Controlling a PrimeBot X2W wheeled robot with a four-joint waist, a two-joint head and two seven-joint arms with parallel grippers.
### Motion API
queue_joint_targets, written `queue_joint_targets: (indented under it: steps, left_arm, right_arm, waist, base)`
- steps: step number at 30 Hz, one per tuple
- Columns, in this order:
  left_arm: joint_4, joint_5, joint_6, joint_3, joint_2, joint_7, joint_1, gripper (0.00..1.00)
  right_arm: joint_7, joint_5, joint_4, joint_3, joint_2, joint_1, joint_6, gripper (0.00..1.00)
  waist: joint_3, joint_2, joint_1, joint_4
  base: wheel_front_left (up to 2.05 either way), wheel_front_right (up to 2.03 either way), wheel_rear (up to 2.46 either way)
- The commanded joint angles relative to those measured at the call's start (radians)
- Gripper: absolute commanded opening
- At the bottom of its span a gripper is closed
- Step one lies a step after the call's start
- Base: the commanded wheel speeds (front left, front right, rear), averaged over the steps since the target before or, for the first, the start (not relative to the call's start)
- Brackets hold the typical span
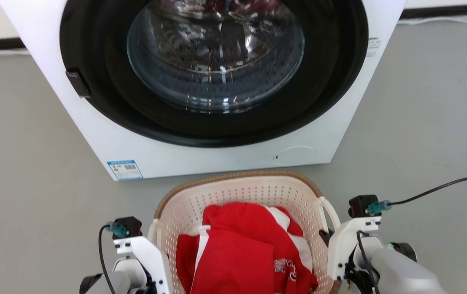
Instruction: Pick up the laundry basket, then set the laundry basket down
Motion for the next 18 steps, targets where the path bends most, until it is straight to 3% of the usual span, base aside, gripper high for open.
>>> queue_joint_targets:
  steps: [1,18]
  left_arm:
    - [-0.01,-0.01,-0.003,0.012,0.024,0.006,0.002,0.0]
    - [-0.002,-0.054,-0.003,-0.039,0.018,0.067,0.048,0.0]
  right_arm:
    - [0.001,0.014,-0.02,0.013,0.002,0.008,0.008,0.0]
    - [0.071,0.092,-0.01,0.094,0.008,0.032,0.008,0.0]
  waist:
    - [-0.025,0.0,0.0,-0.001]
    - [-0.104,0.0,0.0,-0.003]
  base:
    - [0.0,0.0,0.0]
    - [0.0,0.0,0.0]
